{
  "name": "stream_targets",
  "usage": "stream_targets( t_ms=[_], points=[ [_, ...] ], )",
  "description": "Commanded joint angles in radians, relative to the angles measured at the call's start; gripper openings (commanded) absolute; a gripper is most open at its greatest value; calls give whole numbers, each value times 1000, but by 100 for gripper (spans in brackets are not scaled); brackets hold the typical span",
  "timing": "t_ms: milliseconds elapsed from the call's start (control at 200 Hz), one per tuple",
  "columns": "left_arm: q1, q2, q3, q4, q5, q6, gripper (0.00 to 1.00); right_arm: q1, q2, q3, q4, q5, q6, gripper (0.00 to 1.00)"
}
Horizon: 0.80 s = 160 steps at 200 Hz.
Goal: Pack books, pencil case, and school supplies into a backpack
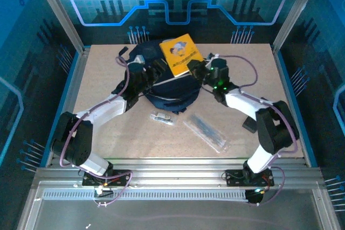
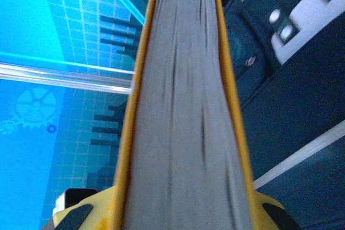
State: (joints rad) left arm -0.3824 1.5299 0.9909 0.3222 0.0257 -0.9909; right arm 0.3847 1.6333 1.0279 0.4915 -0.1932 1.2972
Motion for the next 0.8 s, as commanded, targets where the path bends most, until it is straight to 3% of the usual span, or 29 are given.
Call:
stream_targets(
  t_ms=[0, 195, 400, 600, 795],
  points=[
    [-4, 29, 134, -302, 93, 248, 82, -61, -126, 3, -123, -75, -161, 0],
    [-27, 171, 372, -576, 191, 486, 83, -194, -223, 31, -441, -211, -353, 0],
    [-121, 359, 640, -900, 103, 782, 82, -321, -341, 10, -664, -272, -487, 0],
    [-168, 509, 782, -1050, 15, 920, 82, -441, -463, -69, -772, -260, -544, 0],
    [-175, 594, 849, -1056, -55, 950, 82, -479, -520, -110, -792, -270, -567, 0]
  ],
)
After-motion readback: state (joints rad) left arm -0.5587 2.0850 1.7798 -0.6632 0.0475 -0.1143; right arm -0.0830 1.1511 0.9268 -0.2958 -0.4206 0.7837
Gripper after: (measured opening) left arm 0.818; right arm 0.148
